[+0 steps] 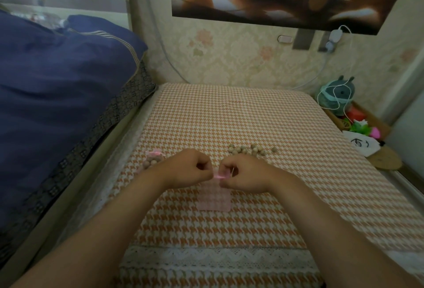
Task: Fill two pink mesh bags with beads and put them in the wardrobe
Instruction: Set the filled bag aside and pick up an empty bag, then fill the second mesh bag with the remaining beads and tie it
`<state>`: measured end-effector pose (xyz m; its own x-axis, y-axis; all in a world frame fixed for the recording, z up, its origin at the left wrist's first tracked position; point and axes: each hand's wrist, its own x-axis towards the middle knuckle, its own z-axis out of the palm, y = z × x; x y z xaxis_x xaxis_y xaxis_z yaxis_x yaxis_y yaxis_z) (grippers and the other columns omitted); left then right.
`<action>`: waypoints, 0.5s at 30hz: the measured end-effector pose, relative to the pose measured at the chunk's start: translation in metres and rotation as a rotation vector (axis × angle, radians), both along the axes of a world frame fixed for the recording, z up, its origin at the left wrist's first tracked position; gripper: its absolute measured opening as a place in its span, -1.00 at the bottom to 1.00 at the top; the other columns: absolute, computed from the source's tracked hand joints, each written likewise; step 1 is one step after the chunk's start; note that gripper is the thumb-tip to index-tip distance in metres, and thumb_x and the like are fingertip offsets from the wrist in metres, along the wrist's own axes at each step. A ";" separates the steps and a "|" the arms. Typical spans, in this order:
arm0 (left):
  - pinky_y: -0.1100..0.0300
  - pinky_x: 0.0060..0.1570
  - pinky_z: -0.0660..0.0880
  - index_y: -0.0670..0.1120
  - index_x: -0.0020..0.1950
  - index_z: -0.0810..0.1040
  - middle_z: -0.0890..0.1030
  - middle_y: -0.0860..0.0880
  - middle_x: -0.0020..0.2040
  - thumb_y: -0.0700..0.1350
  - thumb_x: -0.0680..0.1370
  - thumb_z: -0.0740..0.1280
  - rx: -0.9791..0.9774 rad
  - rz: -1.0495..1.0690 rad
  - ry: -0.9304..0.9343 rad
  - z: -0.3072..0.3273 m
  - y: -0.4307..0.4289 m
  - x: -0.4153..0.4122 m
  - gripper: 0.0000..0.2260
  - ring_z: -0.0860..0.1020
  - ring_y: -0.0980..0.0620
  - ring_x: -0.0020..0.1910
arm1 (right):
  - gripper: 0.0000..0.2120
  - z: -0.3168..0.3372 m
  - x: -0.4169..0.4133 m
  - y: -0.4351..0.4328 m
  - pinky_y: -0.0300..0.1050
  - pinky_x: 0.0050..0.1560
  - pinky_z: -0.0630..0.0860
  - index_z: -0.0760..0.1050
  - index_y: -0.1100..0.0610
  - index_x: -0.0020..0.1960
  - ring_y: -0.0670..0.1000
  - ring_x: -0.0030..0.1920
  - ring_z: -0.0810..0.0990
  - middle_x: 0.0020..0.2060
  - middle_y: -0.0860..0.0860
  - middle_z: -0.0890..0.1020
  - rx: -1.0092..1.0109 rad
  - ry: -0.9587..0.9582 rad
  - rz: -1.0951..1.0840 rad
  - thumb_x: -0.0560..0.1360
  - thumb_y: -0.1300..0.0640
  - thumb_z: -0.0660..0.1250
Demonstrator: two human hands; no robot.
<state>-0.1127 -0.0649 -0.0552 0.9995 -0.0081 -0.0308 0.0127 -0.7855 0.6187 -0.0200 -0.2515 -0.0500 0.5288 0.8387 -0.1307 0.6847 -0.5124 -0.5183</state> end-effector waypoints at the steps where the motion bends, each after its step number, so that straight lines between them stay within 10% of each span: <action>1: -0.01 -0.11 0.58 -0.02 -0.23 0.62 0.65 0.02 -0.24 -0.04 0.48 0.37 0.030 0.002 -0.003 0.001 0.002 0.000 -0.88 0.60 0.06 -0.21 | -0.86 -0.001 0.001 -0.001 -0.07 -0.09 0.54 0.57 -0.02 -0.14 -0.08 -0.15 0.58 -0.15 -0.09 0.62 -0.005 0.006 -0.008 0.47 -0.06 0.47; 15: 0.25 -0.25 0.48 0.06 0.00 0.54 0.62 0.08 -0.18 -0.17 0.52 0.35 0.105 0.123 -0.016 -0.020 0.017 0.007 -0.86 0.60 0.10 -0.19 | -0.71 -0.032 0.000 0.016 -0.17 -0.22 0.47 0.44 -0.02 0.25 -0.08 -0.23 0.58 -0.10 -0.01 0.64 0.165 0.143 -0.205 0.56 0.14 0.37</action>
